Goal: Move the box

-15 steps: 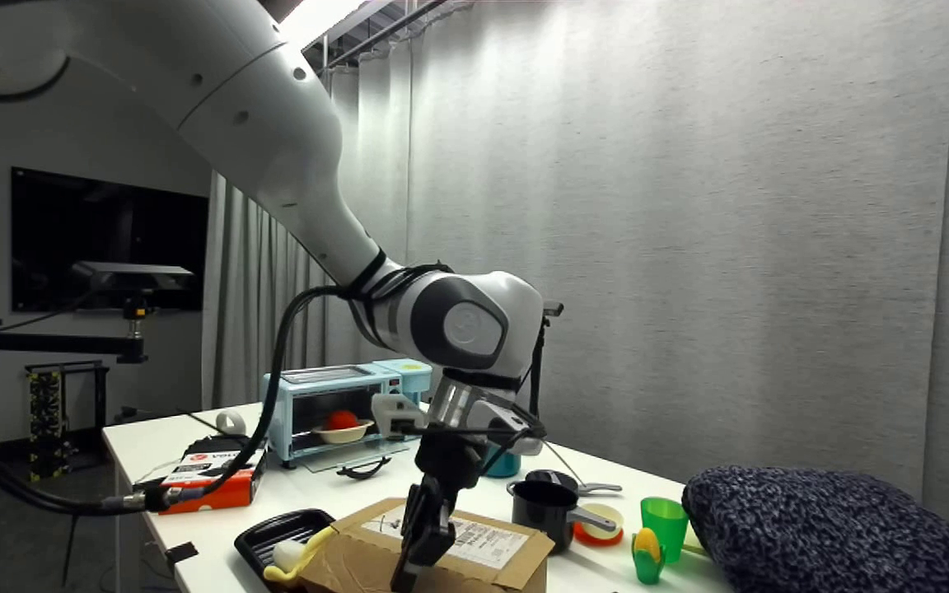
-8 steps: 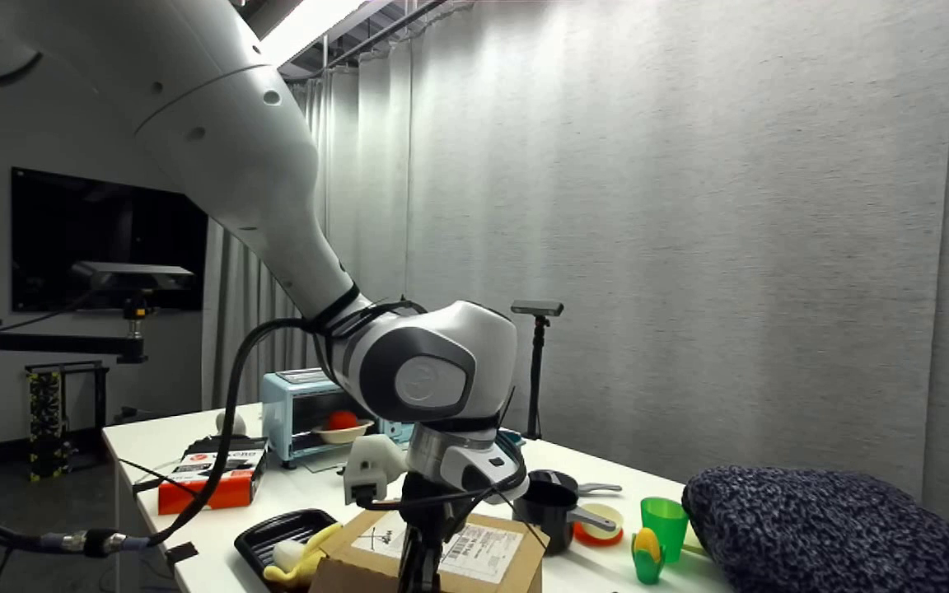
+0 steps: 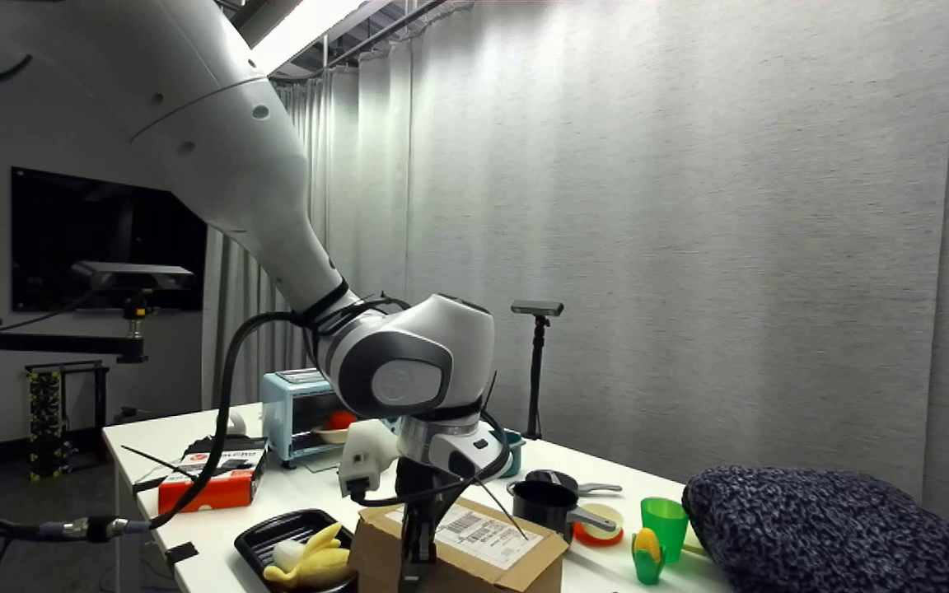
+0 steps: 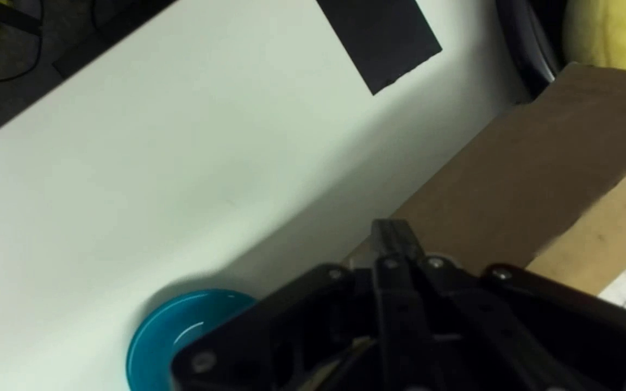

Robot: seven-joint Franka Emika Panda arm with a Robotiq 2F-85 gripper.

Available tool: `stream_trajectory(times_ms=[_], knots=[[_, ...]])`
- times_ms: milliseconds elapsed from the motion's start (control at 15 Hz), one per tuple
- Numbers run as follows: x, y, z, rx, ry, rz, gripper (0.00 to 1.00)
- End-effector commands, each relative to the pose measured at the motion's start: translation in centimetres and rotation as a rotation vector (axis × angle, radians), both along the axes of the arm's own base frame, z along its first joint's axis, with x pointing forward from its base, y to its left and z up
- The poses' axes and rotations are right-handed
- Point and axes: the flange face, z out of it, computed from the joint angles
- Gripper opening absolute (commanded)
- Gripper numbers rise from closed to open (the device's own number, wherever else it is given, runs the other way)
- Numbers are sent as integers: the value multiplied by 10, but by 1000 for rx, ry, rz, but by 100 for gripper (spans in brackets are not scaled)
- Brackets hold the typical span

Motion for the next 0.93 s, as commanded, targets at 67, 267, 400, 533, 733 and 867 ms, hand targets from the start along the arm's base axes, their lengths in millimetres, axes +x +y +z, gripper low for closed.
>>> stream_trajectory(times_ms=[67, 267, 400, 533, 733, 867], knots=[[20, 8, 3, -2, -67, 26, 0], [39, 7, 4, -15, -96, 11, 0], [56, 16, -3, -31, -107, 11, 0], [70, 19, -8, -32, -104, 10, 0], [86, 26, -10, -24, -107, 23, 0], [92, 27, -5, -11, -105, 37, 0]])
